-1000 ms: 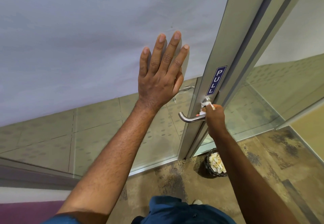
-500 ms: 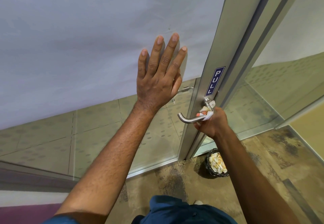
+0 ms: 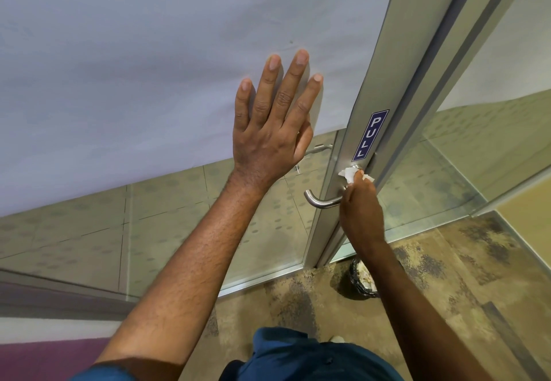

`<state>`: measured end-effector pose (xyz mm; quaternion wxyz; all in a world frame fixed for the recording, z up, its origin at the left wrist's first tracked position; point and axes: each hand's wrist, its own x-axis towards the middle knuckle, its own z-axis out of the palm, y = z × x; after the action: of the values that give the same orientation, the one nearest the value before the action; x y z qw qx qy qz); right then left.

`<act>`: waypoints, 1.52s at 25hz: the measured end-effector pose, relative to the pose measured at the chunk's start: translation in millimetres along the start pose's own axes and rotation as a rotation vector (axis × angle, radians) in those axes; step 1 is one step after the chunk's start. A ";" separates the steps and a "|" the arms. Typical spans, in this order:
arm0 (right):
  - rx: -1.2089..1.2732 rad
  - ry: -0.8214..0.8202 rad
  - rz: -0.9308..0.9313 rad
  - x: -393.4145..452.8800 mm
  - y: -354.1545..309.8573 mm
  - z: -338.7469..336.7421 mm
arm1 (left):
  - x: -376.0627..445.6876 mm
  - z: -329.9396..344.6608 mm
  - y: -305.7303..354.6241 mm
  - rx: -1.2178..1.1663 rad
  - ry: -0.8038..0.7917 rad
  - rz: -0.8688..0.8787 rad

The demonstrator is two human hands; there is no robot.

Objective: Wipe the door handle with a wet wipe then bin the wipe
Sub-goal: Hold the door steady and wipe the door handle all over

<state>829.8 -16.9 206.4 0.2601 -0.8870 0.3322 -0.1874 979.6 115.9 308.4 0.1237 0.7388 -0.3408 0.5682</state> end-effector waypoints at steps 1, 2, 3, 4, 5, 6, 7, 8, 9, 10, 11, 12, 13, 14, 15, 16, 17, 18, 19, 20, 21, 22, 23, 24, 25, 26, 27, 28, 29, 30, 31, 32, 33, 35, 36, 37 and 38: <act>-0.065 -0.004 -0.046 4.5 3.7 -3.8 | -0.4 0.2 -0.3 0.003 0.000 -0.001; -0.069 -0.001 -0.060 9.1 8.7 -7.8 | -0.9 0.6 -0.2 0.005 -0.002 -0.002; -0.018 0.004 -0.032 13.5 13.9 -11.4 | -1.1 0.9 0.2 0.004 -0.003 -0.003; 0.049 0.005 0.015 18.4 17.1 -14.7 | -0.9 1.0 0.4 0.004 -0.002 -0.005; 0.096 -0.006 0.069 25.4 20.1 -17.2 | -0.4 1.2 0.5 0.004 -0.002 -0.005; 0.103 -0.027 0.116 34.3 23.2 -17.5 | 0.1 1.3 0.3 0.002 -0.002 -0.006; 0.084 -0.062 0.153 44.1 26.6 -16.0 | 0.2 1.5 -0.1 -0.002 -0.003 -0.006; 0.063 -0.106 0.175 51.1 28.4 -15.5 | 0.1 2.0 -0.1 -0.007 -0.004 -0.006; 0.049 -0.153 0.182 55.1 30.4 -14.4 | -0.3 2.5 -0.1 -0.008 -0.006 -0.005; 0.048 -0.197 0.176 55.7 31.3 -13.3 | -0.8 2.8 0.0 -0.004 -0.011 -0.004; 0.020 -0.228 0.150 54.7 32.7 -11.6 | -1.3 3.1 0.1 -0.002 -0.014 -0.003; -0.007 -0.261 0.119 52.8 35.1 -9.3 | -1.5 3.4 0.1 -0.002 -0.015 -0.004; 0.000 -0.303 0.113 50.5 37.2 -7.9 | -1.4 3.6 -0.1 -0.006 -0.014 -0.007; 0.050 -0.326 0.109 48.6 39.6 -8.5 | -1.2 3.6 0.0 -0.008 -0.012 -0.009; 0.143 -0.339 0.102 47.8 40.7 -11.9 | -0.9 3.3 0.2 -0.006 -0.010 -0.010; 0.335 -0.338 0.189 47.5 40.2 -13.9 | -0.8 3.1 0.2 -0.003 -0.007 -0.010; 0.541 -0.364 0.332 46.2 36.8 -15.8 | -0.8 3.2 0.3 -0.004 -0.002 -0.012; 0.776 -0.390 0.537 44.7 35.4 -13.0 | -1.2 3.3 0.3 -0.006 0.000 -0.015; 0.953 -0.408 0.686 41.9 33.0 -10.3 | -1.6 2.9 0.3 -0.005 0.000 -0.017; 1.028 -0.412 0.772 41.1 31.0 -5.2 | -1.8 2.2 0.4 -0.003 -0.001 -0.017; 1.068 -0.402 0.831 40.6 27.9 -1.1 | -1.6 1.8 0.5 -0.004 -0.001 -0.016; 1.093 -0.376 0.864 41.3 26.6 1.3 | -1.3 2.0 0.6 -0.007 -0.001 -0.016; 1.122 -0.341 0.893 42.4 23.3 1.3 | -1.2 2.5 0.4 -0.008 -0.001 -0.015; 1.131 -0.298 0.911 44.9 20.8 -0.3 | -1.1 3.0 0.7 -0.005 0.002 -0.013; 1.154 -0.261 0.915 47.3 18.9 -0.9 | -1.0 3.4 0.7 0.001 0.006 -0.010; 1.181 -0.213 0.910 49.9 16.2 -1.3 | -1.1 4.1 0.3 0.005 0.011 -0.010; 1.201 -0.149 0.900 51.3 13.3 -0.5 | -1.6 4.8 0.3 0.006 0.015 -0.012; 1.202 -0.073 0.878 50.8 9.9 1.6 | -2.0 5.1 0.8 0.007 0.016 -0.013; 1.204 -0.008 0.845 48.2 6.9 5.0 | -2.0 5.0 1.0 0.008 0.017 -0.011; 1.196 0.033 0.804 44.0 5.4 8.5 | -1.9 4.7 1.1 0.004 0.016 -0.009; 1.178 0.046 0.759 39.6 5.2 11.3 | -1.6 4.6 0.9 -0.001 0.014 -0.008; 1.144 0.037 0.710 35.9 5.2 12.6 | -1.6 4.6 0.7 -0.003 0.014 -0.007; 1.119 0.017 0.666 32.7 6.4 12.4 | -1.6 4.7 0.2 -0.004 0.016 -0.007; 1.109 -0.036 0.630 31.7 12.2 6.3 | -1.8 5.0 0.0 -0.009 0.016 -0.007; 1.068 -0.076 0.618 33.2 16.7 1.5 | -2.0 5.2 0.3 -0.008 0.015 -0.007; 1.008 -0.126 0.602 35.5 21.4 -2.2 | -2.1 5.2 0.6 -0.005 0.013 -0.006; 0.960 -0.179 0.597 37.0 25.1 -5.4 | -1.9 5.1 0.5 -0.001 0.013 -0.004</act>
<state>840.9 -60.3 201.9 0.7027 -0.5496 0.4226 -0.1598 982.9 113.3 304.9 0.1273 0.7358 -0.3386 0.5725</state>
